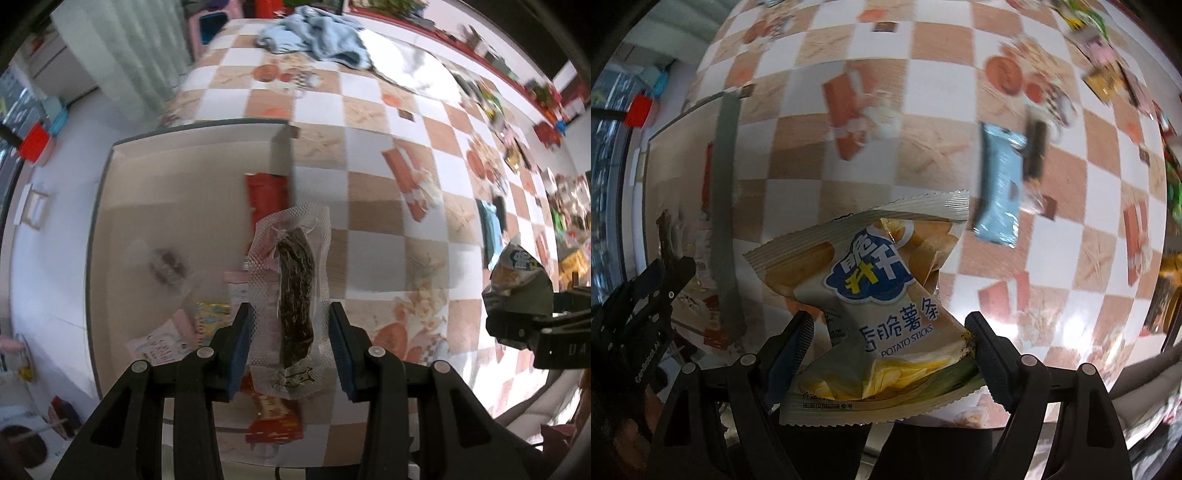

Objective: Organize snacks
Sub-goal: 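Carry both held snacks up and over the beige tray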

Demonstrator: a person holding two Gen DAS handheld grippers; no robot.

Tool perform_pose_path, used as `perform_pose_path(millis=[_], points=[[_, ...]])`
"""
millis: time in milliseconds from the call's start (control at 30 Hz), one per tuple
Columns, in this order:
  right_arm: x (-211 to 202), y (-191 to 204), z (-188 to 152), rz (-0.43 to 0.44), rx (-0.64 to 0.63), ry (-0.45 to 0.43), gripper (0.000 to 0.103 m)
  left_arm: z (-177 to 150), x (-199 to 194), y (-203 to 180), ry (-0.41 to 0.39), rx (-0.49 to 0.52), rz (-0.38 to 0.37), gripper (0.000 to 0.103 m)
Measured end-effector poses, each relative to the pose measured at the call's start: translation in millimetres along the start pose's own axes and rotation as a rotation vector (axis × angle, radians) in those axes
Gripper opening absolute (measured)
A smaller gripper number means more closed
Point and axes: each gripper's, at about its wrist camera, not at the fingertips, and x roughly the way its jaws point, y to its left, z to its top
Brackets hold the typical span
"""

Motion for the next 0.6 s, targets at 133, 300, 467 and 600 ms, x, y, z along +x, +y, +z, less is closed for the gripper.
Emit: perform_pose_path(millis=[133, 300, 467, 600], points=[[-1, 16, -2, -0.009, -0.044, -0.004, 0.085, -2, -4, 16, -0.013, -0.045, 0.008, 0.044], [-8, 41, 2, -0.005, -0.106, -0.011, 0.084, -5, -8, 40, -0.021, -0.106, 0.026, 0.044], [-10, 74, 6, 0.005, -0.183, -0.021, 0.084, -9, -7, 67, -0.013, -0.181, 0.043, 0.044], [-14, 100, 15, 0.007, -0.23, -0.021, 0.084, -15, -6, 84, -0.009, -0.224, 0.058, 0.044]])
